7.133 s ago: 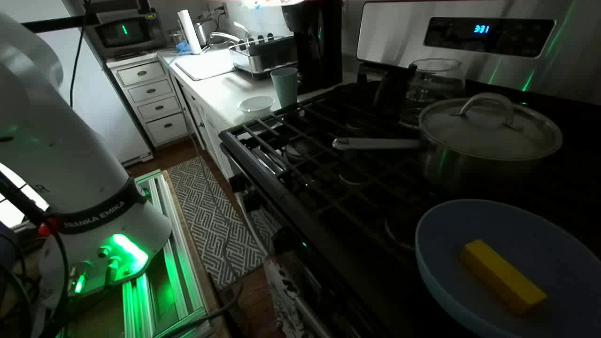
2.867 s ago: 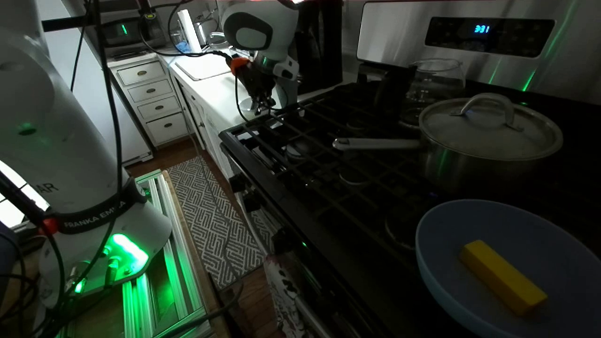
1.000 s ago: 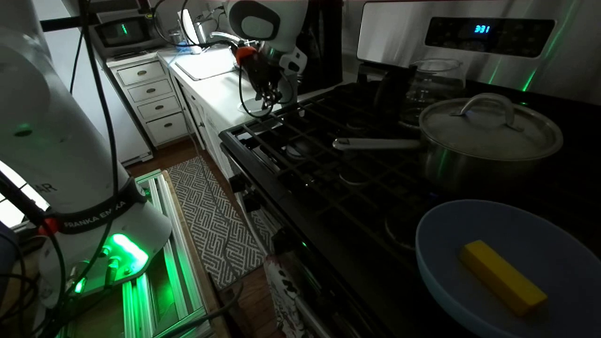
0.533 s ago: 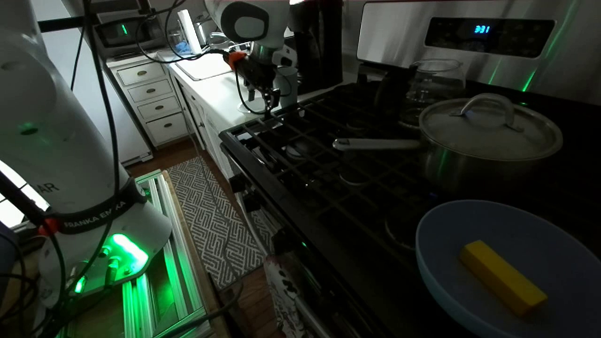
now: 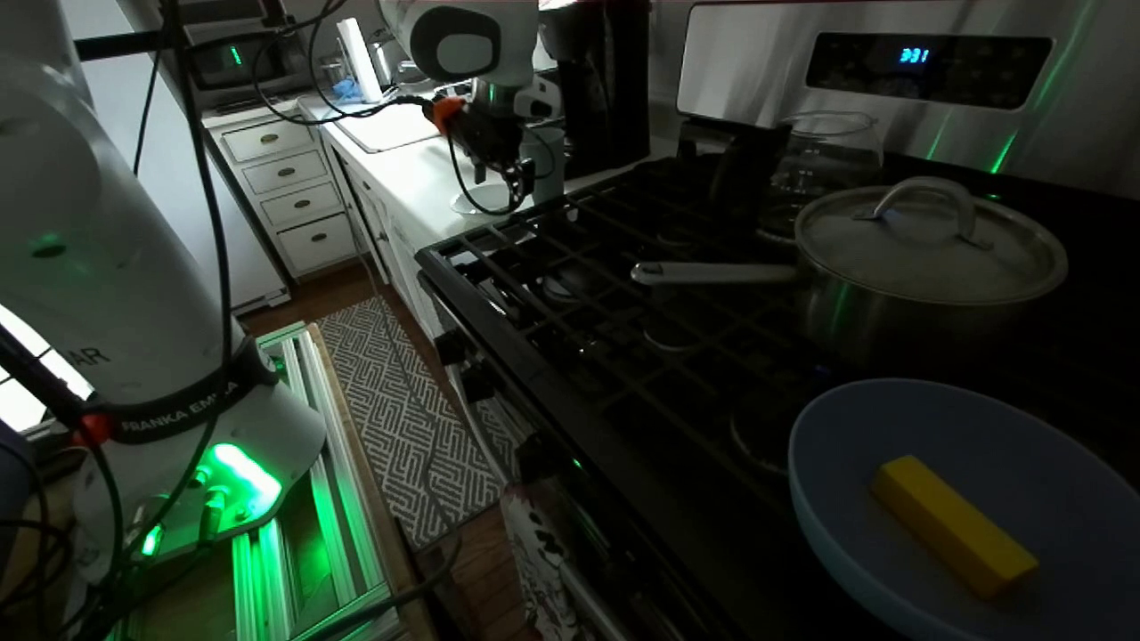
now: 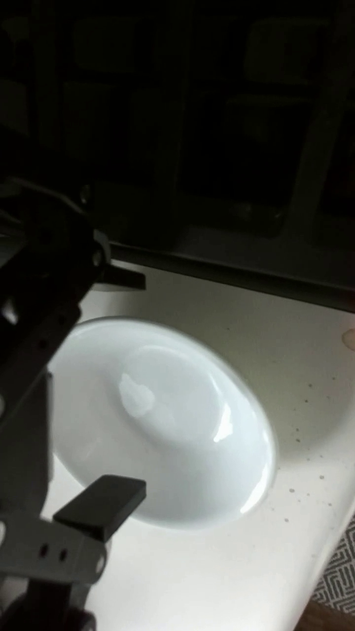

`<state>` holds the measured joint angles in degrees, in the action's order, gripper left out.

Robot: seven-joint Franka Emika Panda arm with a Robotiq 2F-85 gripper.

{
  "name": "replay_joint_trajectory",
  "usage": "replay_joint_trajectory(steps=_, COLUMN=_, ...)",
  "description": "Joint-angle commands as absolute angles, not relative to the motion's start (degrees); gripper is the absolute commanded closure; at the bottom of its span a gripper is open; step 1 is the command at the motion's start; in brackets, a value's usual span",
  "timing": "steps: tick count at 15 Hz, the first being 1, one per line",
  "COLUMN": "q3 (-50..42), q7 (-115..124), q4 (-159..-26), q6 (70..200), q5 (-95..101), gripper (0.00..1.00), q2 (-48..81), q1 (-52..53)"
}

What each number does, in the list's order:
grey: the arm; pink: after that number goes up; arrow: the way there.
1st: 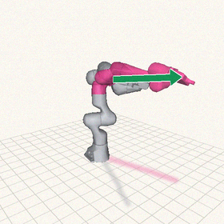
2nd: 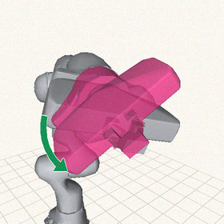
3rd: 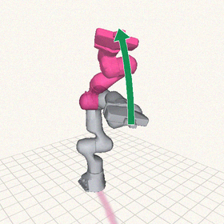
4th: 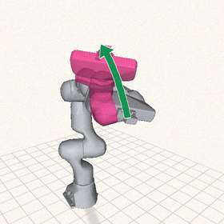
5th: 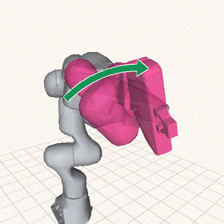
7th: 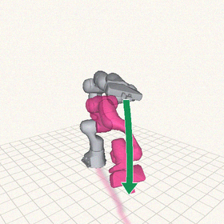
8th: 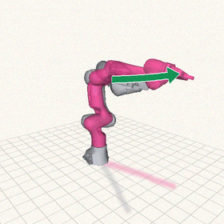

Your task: Put the white bowl on the stove

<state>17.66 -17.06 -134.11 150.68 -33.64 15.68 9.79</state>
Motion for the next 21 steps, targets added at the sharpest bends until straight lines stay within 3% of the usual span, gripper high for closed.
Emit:
replay_joint_trajectory(steps=1, q3=19.38, q7=-19.67, q4=-134.07, q6=151.68, q5=-35.64, gripper=0.31, q2=16.89, q1=7.83)
replay_joint_trajectory(steps=10, q3=19.01, q7=-18.12, q4=-133.78, q6=150.54, q5=-32.94, gripper=0.95, q2=18.54, q1=7.45)
replay_joint_trajectory(steps=12, q3=18.88, q7=-17.69, q4=-134.0, q6=150.13, q5=-32.56, gripper=1.0, q2=18.05, q1=7.45)
replay_joint_trajectory(steps=21, q3=20.79, q7=-25.74, q4=-133.45, q6=141.49, q5=-44.39, gripper=0.98, q2=14.37, q1=2.45)
